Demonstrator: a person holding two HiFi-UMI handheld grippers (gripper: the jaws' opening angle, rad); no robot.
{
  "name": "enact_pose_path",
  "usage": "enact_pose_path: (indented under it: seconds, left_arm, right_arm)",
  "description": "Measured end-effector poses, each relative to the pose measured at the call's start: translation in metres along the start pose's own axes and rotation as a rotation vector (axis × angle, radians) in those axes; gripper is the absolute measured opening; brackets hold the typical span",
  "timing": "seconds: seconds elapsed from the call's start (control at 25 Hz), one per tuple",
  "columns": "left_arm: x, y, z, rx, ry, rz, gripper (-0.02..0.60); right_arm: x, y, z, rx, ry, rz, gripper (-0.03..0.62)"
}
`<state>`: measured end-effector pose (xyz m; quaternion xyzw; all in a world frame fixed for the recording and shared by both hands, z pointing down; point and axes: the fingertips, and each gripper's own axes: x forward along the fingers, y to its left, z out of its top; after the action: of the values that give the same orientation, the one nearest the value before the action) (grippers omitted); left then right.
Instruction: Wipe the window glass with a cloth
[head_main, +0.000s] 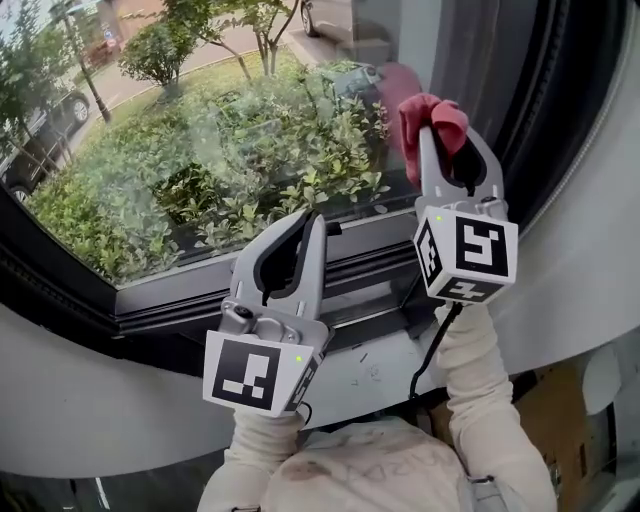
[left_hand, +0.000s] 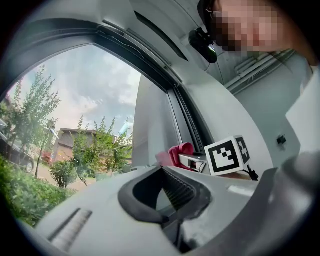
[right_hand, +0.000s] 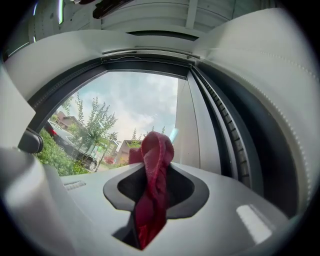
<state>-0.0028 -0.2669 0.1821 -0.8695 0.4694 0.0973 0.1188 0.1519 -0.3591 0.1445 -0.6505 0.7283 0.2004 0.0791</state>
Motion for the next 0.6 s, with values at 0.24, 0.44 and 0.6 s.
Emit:
enact_pose_path:
  seconds: [0.24, 0.44, 0.6]
  left_arm:
    - [0.002, -0.002, -0.001, 0.008, 0.007, 0.011, 0.001]
    - [-0.001, 0.003, -0.002, 0.014, 0.016, 0.024, 0.0]
    - [-0.006, 0.011, -0.003, 0.017, 0.025, 0.035, 0.002]
  right_arm:
    - [-0.007, 0.004, -0.017, 0.017, -0.008, 0.001, 0.126]
    - [-0.019, 0.01, -0.046, 0.027, 0.028, 0.0, 0.125]
    - [-0.02, 0.014, -0.05, 0.054, 0.037, -0.024, 0.12]
